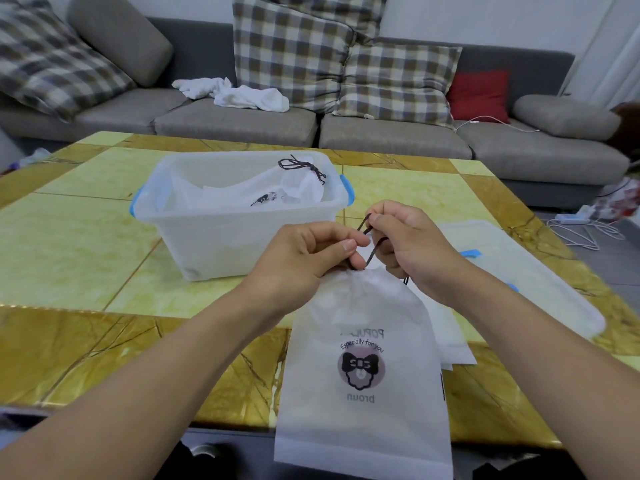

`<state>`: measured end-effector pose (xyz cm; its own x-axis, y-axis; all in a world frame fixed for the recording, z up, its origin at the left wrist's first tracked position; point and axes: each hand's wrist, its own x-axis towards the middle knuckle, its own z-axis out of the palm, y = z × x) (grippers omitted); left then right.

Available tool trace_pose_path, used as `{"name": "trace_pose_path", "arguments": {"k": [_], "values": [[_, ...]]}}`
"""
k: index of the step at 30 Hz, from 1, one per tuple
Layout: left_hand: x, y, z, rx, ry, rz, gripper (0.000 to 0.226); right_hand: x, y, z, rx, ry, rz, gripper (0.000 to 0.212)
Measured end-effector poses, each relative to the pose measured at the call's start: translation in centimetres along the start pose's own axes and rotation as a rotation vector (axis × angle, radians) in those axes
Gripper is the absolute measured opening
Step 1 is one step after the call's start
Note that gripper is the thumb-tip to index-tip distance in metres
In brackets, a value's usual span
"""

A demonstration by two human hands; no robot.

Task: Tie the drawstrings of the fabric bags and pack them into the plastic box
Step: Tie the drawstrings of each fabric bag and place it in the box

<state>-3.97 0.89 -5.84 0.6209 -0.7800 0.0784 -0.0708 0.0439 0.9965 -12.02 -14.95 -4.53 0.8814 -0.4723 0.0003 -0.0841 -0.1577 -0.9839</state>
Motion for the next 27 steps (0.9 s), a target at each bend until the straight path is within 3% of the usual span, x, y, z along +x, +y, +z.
{"name": "trace_pose_path", "arguments": {"k": [4,10,14,16,19,24,27], "values": [[-0.1,0.1,-0.1,-0.014,-0.078,-0.064,0.021,0.0,0.1,-0.3,-0.003,-0.025,-0.029,0.017],[0.1,0.1,-0.2,-0.015,0.033,-0.133,0.019,-0.1,-0.5,-2.2,-0.055,-0.03,-0.007,0.012],[-0.1,0.1,0.0,0.085,0.038,-0.143,0.032,-1.4,-1.7,-1.7,-0.214,-0.161,-0.279,0.015],[-0.2,0.1,0.7,0.157,0.047,-0.12,0.02,-1.8,-1.7,-0.5,-0.312,-0.19,-0.401,0.012],[0.0,0.2,1.4,0.169,0.078,-0.152,0.027,-1.3,-1.2,0.5,-0.346,-0.109,-0.461,0.008],[0.2,0.7,1.3,-0.031,0.108,-0.278,0.037,-0.4,-0.2,-0.5,-0.314,0.072,-0.429,0.007],[0.3,0.8,1.0,-0.105,0.179,-0.314,0.04,-0.5,0.1,-1.0,-0.334,0.057,-0.367,0.007]]}}
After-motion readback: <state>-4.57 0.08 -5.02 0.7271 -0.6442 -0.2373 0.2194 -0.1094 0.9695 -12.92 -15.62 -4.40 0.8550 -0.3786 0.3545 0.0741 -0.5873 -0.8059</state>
